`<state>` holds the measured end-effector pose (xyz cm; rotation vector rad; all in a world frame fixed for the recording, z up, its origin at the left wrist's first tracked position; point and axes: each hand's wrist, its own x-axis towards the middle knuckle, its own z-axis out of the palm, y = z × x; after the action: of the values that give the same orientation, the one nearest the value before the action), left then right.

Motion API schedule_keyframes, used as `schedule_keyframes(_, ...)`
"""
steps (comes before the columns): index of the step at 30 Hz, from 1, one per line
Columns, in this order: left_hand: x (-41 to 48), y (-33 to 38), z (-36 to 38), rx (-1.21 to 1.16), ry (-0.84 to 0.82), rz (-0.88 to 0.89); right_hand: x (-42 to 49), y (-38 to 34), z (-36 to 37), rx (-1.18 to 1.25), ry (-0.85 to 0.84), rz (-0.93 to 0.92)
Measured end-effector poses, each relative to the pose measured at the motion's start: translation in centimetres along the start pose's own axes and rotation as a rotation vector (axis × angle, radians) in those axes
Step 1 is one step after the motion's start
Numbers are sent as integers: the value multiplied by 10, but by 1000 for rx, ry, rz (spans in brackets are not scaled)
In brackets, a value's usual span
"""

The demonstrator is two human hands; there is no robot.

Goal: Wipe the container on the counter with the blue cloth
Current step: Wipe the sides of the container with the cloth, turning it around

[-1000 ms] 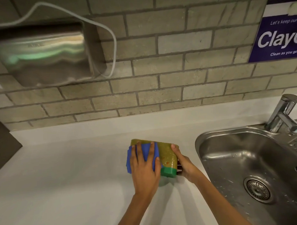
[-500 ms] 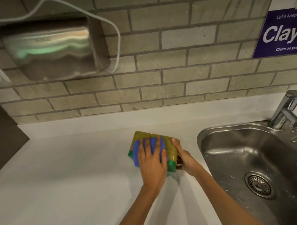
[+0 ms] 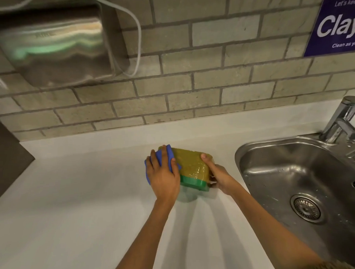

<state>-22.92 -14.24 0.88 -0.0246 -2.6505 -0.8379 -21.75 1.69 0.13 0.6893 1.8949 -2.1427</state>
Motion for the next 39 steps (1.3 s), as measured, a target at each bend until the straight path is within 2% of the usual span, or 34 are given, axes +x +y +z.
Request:
schedule_keyframes(5,-25,21,12,-66,0,23,4,-4,13,23,96,-95)
schedule_keyframes(8,-46,24,18,-161,-36,110,2,-4,21,44,149,-153)
schedule_keyframes(10,-42,17,19,-260,-65,79,-1,-1,23,111,151,-156)
schedule_keyframes(13,-24,10,13,-464,-40,-117,-4,-1,27,204,133,-171)
schedule_keyframes(16,-13,14,9,-581,-16,-236,-2,-3,34,200,197,-183)
schedule_keyframes(18,-12,18,8,-639,-66,-373,-2,-2,38,187,250,-202)
schedule_keyframes(22,-15,19,4,-788,-247,-761,-12,2,43,170,294,-276)
schedule_keyframes(24,-13,15,2,-811,-261,-834,-17,10,48,161,321,-288)
schedule_keyframes(34,-4,2,-3,-695,-108,-775,-33,29,71,84,385,-281)
schedule_keyframes(39,-13,12,1,-730,-85,-764,-38,34,79,62,376,-298)
